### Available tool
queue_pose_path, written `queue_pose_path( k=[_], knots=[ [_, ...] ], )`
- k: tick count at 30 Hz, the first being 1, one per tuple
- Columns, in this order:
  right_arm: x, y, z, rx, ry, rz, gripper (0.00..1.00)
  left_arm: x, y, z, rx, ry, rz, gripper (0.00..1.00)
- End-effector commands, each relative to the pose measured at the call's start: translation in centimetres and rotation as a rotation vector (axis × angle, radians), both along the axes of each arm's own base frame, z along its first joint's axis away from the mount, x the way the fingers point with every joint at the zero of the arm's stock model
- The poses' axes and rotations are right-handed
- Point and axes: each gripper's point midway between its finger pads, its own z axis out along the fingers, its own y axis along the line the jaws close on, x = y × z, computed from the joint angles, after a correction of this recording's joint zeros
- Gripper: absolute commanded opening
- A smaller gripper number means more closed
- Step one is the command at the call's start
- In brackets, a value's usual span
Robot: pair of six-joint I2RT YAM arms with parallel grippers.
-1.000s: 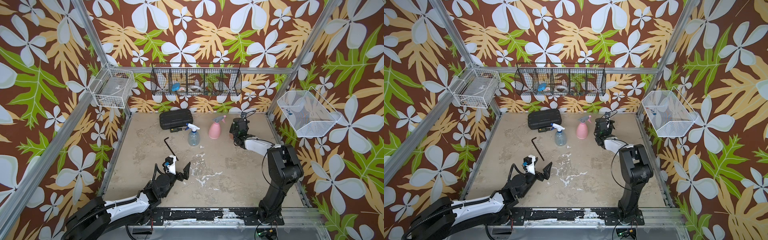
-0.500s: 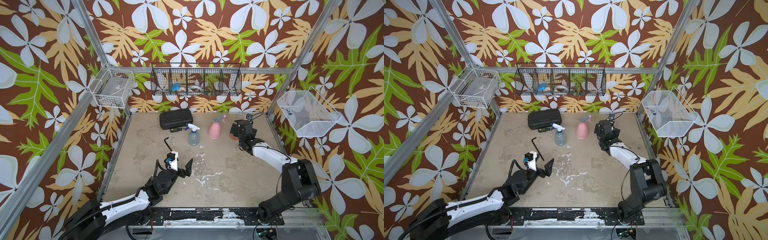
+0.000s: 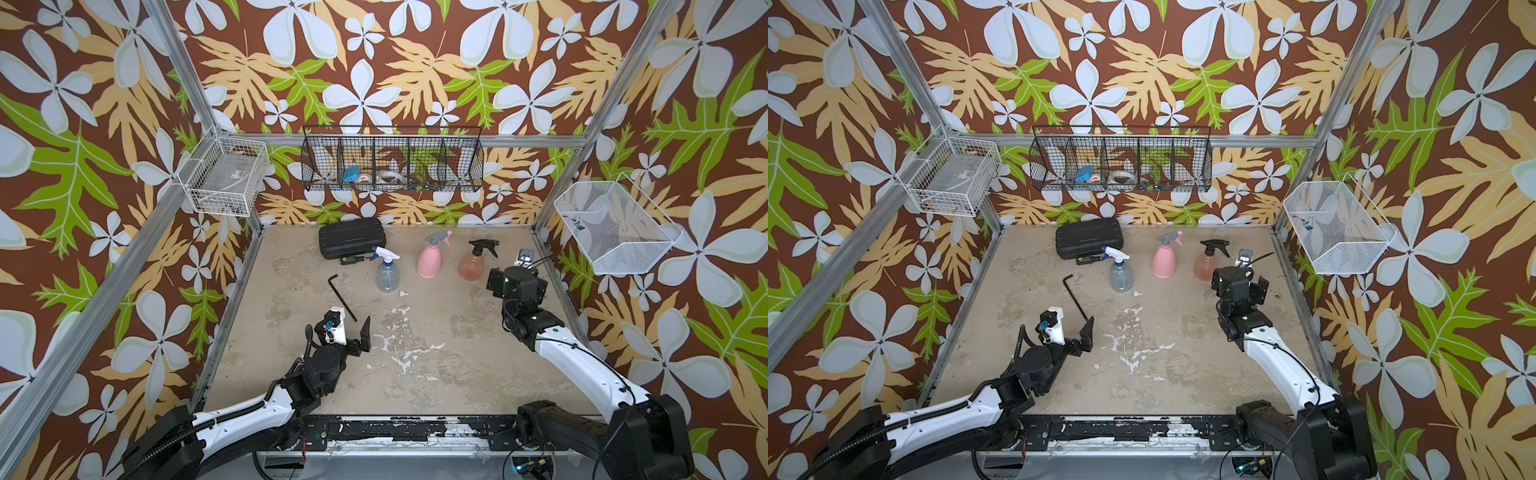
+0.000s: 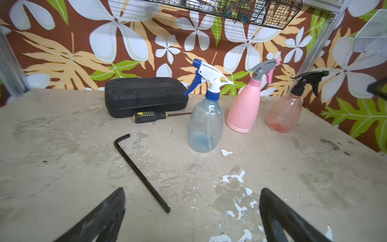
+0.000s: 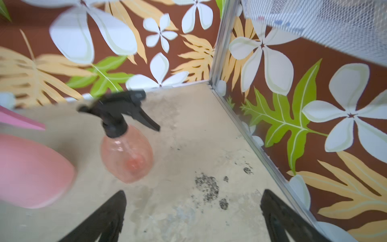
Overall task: Attach spray nozzles to spray bottles
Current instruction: Reset both arms
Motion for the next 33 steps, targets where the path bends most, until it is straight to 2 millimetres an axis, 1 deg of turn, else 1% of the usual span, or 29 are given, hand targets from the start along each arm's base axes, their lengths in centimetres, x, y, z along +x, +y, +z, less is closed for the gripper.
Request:
queue_pose_path(
  k=[1, 3, 5, 8, 11, 14, 17, 18, 19, 21, 23, 24, 26, 28, 30, 31, 33],
  knots=[
    [0.8, -0.2, -0.7, -0.035, -0.038, 0.043, 1.0, 0.3, 2.4, 0.1, 0.083, -0.02, 0.13, 1.0],
    [1.2, 0.8, -1.9, 0.008, -0.061, 0.126, 1.0, 0.4, 2.6, 0.3, 0.072, -0.028, 0.128, 1.0],
    [1.1, 1.5, -2.4, -0.025, -0.097, 0.19, 1.0, 0.4, 2.7, 0.9, 0.066, -0.046, 0.128, 1.0],
    [0.7, 0.6, -2.8, -0.079, -0.144, 0.167, 1.0, 0.8, 3.2, 2.0, 0.084, -0.061, 0.165, 1.0],
    [0.7, 0.4, -2.8, -0.017, -0.22, 0.169, 1.0, 1.7, 3.6, 2.6, 0.098, -0.063, 0.168, 1.0],
    [0.2, -0.3, -3.3, -0.024, -0.231, 0.137, 1.0, 2.8, 4.4, 2.3, 0.124, -0.035, 0.175, 1.0],
    [-0.9, -1.3, -4.2, -0.001, -0.278, 0.132, 1.0, 3.4, 6.1, 2.1, 0.17, -0.038, 0.226, 1.0],
    [-0.8, -1.3, -4.5, 0.007, -0.258, 0.132, 1.0, 3.5, 6.6, 2.2, 0.171, -0.05, 0.241, 1.0],
    [-0.8, -1.2, -4.2, 0.001, -0.274, 0.147, 1.0, 3.7, 7.0, 2.3, 0.18, -0.056, 0.255, 1.0],
    [-0.5, -0.8, -4.2, -0.009, -0.268, 0.174, 1.0, 3.8, 6.8, 2.2, 0.245, -0.077, 0.212, 1.0],
    [-0.3, -0.1, -4.2, -0.023, -0.273, 0.221, 1.0, 4.1, 7.5, 1.9, 0.251, -0.082, 0.239, 1.0],
    [-0.5, 0.0, -4.1, -0.03, -0.289, 0.227, 1.0, 4.4, 7.6, 1.7, 0.255, -0.073, 0.239, 1.0],
    [-1.2, -0.6, -4.3, -0.034, -0.326, 0.194, 1.0, 5.2, 8.1, 1.2, 0.257, -0.054, 0.247, 1.0],
    [-1.8, -1.0, -4.7, -0.034, -0.349, 0.172, 1.0, 6.0, 8.6, 1.4, 0.238, -0.063, 0.251, 1.0],
    [-1.7, -0.3, -4.9, -0.06, -0.349, 0.207, 1.0, 7.2, 9.2, 1.7, 0.223, -0.064, 0.262, 1.0],
    [-1.5, 0.0, -5.2, -0.07, -0.322, 0.209, 1.0, 7.8, 9.5, 1.8, 0.22, -0.063, 0.268, 1.0],
    [-1.2, 0.0, -5.3, -0.063, -0.319, 0.215, 1.0, 9.0, 9.9, 1.9, 0.235, -0.064, 0.278, 1.0]
  ],
)
